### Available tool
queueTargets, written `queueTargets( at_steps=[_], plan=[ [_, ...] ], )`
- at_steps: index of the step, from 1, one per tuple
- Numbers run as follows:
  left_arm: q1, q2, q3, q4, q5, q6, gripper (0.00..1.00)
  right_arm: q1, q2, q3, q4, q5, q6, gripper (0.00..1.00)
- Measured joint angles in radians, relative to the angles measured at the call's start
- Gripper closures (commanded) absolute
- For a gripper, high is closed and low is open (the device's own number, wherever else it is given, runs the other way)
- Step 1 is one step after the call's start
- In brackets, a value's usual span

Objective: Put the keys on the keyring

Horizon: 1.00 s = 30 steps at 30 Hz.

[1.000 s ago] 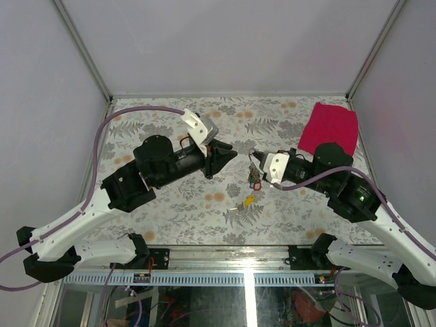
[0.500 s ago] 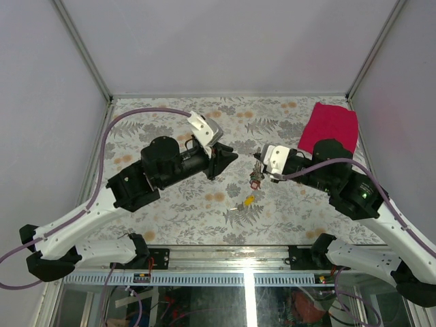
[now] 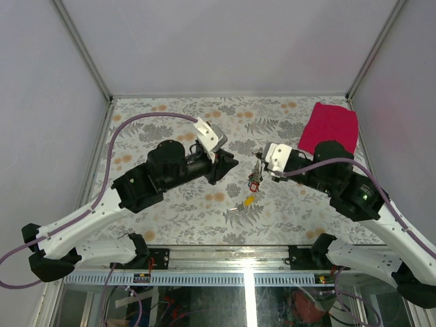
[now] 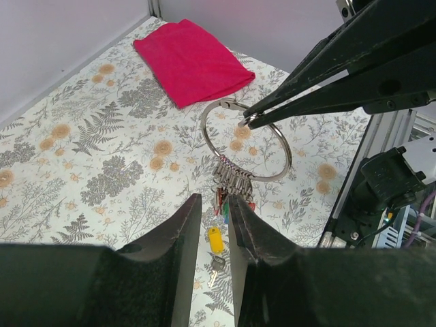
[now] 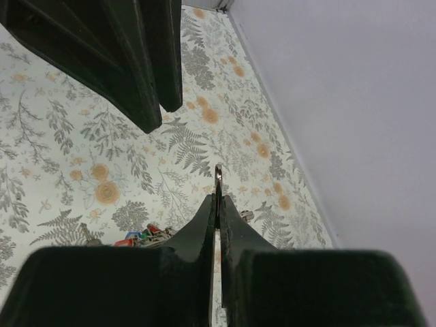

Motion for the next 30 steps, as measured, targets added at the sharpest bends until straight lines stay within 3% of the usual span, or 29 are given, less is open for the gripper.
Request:
queueTargets(
  at_steps=[13,19,25,30],
  plan=[
    [0.000,-0.010,-0.029,0.011,0.000,0.002,0.77,0.000,-0.163,-0.304,0.279,-0.050,-0.340,1.00],
    [0.000,-0.022,-0.040,0.013,0.000,0.007,0.77,0.000,-0.177,-0.343,0.325,-0.070,-0.452,1.00],
    [0.000,-0.023,-0.042,0.013,0.002,0.008,0.76,0.000,-0.168,-0.314,0.306,-0.084,-0.395,1.00],
    [0.000,-0.032,-0.042,0.024,0.057,0.019,0.64,0.000,-0.139,-0.212,0.230,-0.119,-0.261,1.00]
  ],
)
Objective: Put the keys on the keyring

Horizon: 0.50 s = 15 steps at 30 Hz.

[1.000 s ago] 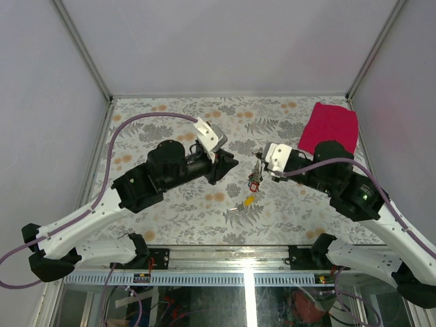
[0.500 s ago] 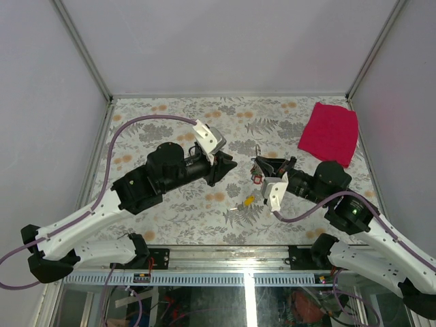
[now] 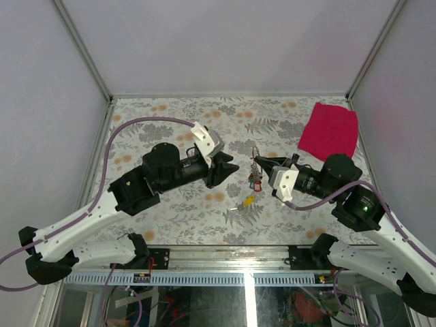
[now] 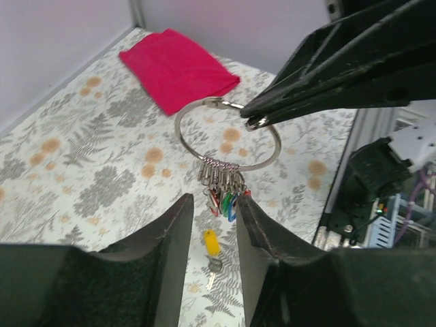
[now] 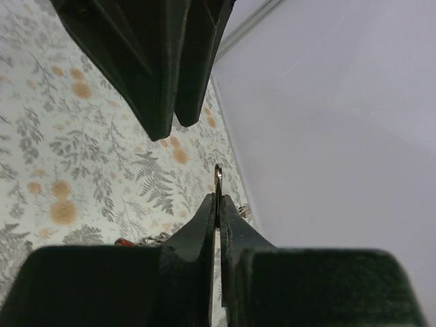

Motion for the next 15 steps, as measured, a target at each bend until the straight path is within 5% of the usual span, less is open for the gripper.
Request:
queueTargets(
  at_steps=[15],
  plan=[
    [0.000,-0.014,0.064,0.029,0.262,0.204,0.56,0.000,0.041,0.101,-0.097,-0.158,0.249,1.00]
  ],
)
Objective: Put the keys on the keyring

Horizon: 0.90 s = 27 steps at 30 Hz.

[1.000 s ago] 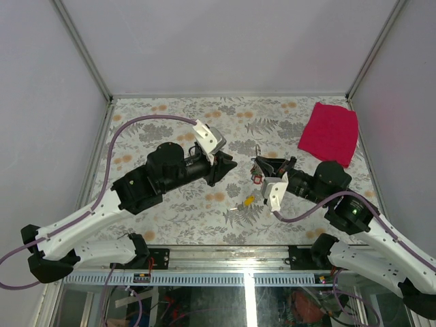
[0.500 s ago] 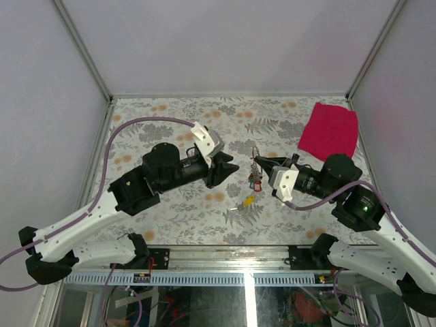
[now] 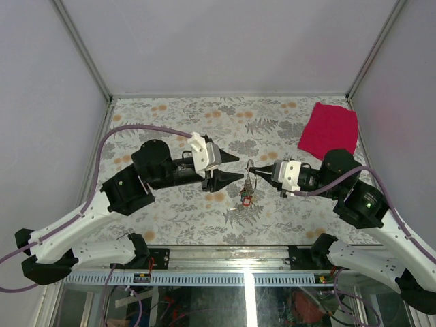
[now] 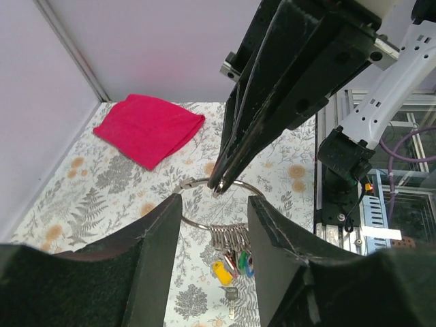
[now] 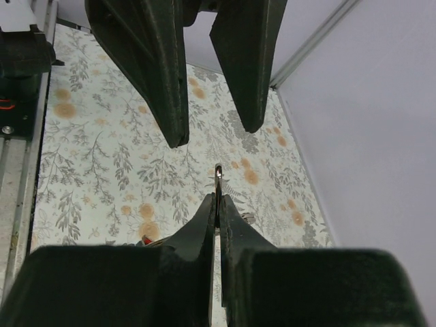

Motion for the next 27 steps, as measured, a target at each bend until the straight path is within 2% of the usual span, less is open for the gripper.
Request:
queueTargets(
  at_steps=[18,21,24,27],
  plan=[
    [0.000,0.068,0.055,-0.060,0.067,0.072,0.77,0.000,0.011,0.013,-0.006,-0.060,0.052,1.00],
    [0.000,0.072,0.060,-0.063,0.069,0.074,0.85,0.000,0.013,0.014,-0.006,-0.060,0.054,1.00],
    [0.000,0.074,0.066,-0.068,0.074,0.074,0.99,0.000,0.017,0.015,-0.006,-0.060,0.055,1.00],
    [0.000,0.075,0.069,-0.072,0.081,0.077,1.00,0.000,0.018,0.018,-0.006,-0.061,0.056,1.00]
  ],
)
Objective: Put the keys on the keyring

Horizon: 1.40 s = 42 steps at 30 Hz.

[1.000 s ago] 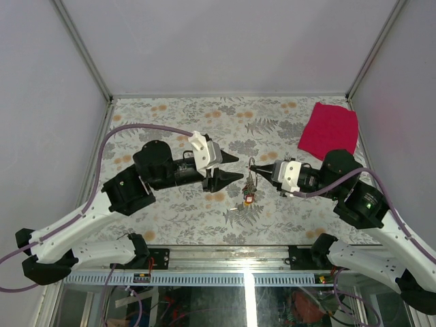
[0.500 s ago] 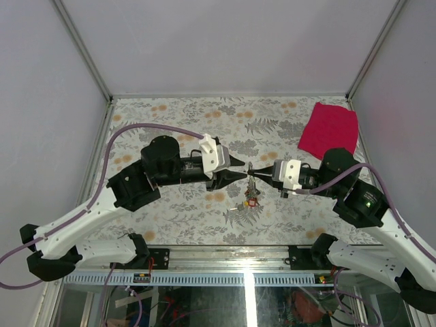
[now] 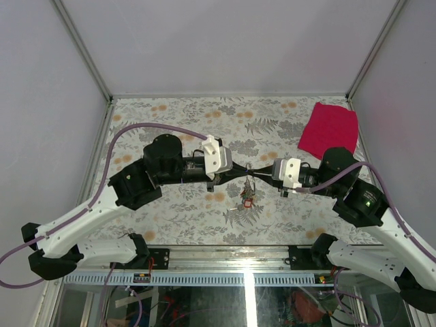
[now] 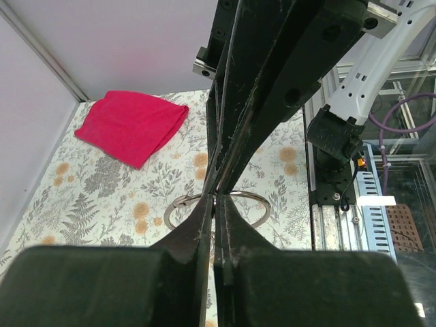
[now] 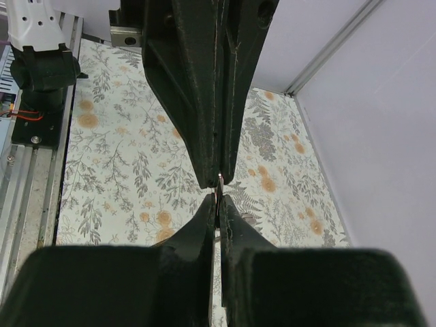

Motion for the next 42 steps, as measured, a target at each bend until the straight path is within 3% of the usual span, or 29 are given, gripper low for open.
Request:
queueTargets(
  at_steps=[3,9,13,21,32,42],
  plan=[
    [0.000,0.004,0.007,-0.006,0.009,0.000,1.00,0.000,0.000,0.002,0.000,0.000,0.004,0.97],
    [0.000,0.019,0.029,-0.022,-0.013,-0.036,1.00,0.000,-0.003,-0.003,0.015,0.005,0.010,0.64],
    [0.000,0.029,0.032,-0.020,-0.046,-0.095,1.00,-0.001,-0.021,-0.030,0.058,0.038,-0.005,0.55],
    [0.000,0.063,0.032,0.002,-0.162,-0.238,1.00,-0.001,-0.029,-0.087,0.108,0.095,-0.079,0.51],
    [0.000,0.106,0.033,0.033,-0.341,-0.417,1.00,-0.001,-0.029,-0.162,0.166,0.243,-0.245,0.60],
    [0.000,0.106,0.033,0.056,-0.384,-0.472,1.00,-0.001,-0.025,-0.185,0.227,0.274,-0.276,0.62]
  ],
)
